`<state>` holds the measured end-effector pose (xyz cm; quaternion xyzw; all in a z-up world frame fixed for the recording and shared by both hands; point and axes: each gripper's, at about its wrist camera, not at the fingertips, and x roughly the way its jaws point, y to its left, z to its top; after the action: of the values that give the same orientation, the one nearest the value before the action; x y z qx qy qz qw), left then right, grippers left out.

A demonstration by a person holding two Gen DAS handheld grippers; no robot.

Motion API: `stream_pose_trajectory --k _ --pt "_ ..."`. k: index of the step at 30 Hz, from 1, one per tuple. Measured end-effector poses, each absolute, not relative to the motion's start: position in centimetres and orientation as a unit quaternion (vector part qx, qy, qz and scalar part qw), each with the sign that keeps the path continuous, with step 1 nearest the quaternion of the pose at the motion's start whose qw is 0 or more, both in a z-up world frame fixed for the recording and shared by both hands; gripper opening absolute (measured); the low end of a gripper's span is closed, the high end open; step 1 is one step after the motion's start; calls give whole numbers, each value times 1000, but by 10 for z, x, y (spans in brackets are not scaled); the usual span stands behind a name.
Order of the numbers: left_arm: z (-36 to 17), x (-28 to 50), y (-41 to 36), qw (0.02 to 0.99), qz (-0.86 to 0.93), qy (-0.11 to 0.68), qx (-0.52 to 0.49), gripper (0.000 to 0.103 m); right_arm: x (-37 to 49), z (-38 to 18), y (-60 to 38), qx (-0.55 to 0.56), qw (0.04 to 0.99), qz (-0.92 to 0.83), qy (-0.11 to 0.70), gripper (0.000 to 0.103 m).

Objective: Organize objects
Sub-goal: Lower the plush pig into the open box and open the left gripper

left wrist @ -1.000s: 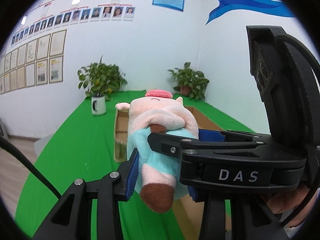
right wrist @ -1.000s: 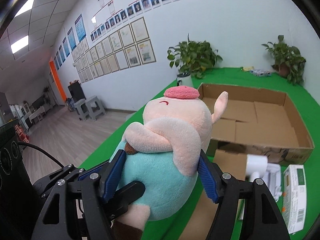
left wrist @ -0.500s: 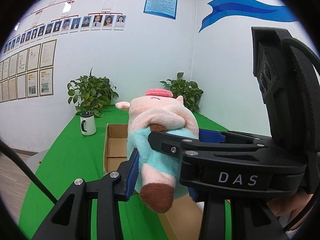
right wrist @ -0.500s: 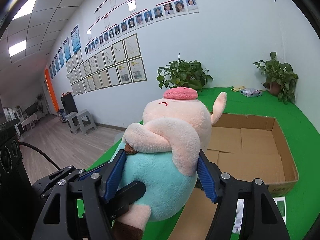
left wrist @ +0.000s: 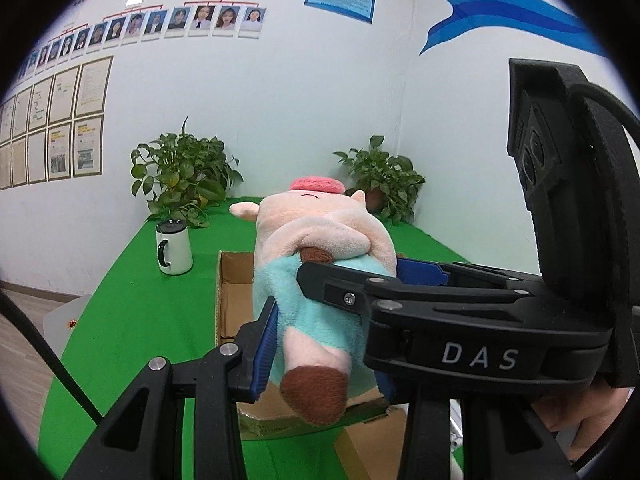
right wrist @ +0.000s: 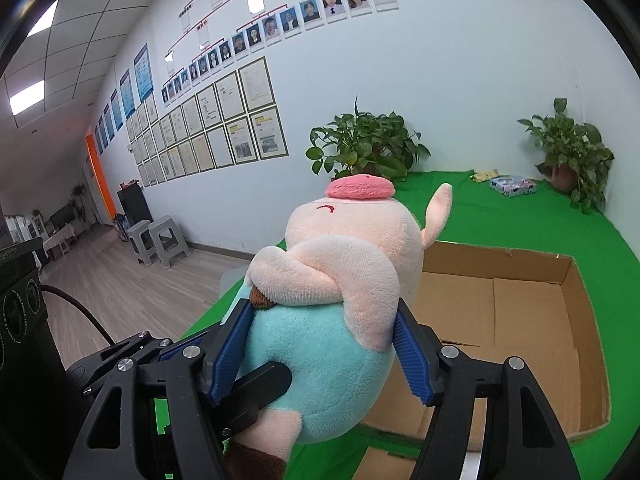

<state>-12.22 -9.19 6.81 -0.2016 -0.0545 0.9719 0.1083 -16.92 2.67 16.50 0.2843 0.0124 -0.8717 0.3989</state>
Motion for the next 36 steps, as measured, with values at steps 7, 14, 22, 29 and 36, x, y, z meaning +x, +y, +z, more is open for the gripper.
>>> stream_pose_trajectory --k 7,14,22,29,36 --pt "34 -158 -102 104 959 -70 -256 40 -241 114 2 341 402 -850 -3 64" --pt "-14 -186 -114 85 939 -95 -319 40 -286 38 -27 391 408 -825 -11 64" --pt "-40 -191 -122 60 923 -117 -362 42 -304 -34 -51 435 413 -800 -12 63" --pt "-20 -162 -117 54 931 -78 -351 42 -311 -48 -71 450 414 -791 9 66" --pt "-8 -140 -140 24 939 -91 -329 43 -291 -39 -47 453 414 -789 -14 85"
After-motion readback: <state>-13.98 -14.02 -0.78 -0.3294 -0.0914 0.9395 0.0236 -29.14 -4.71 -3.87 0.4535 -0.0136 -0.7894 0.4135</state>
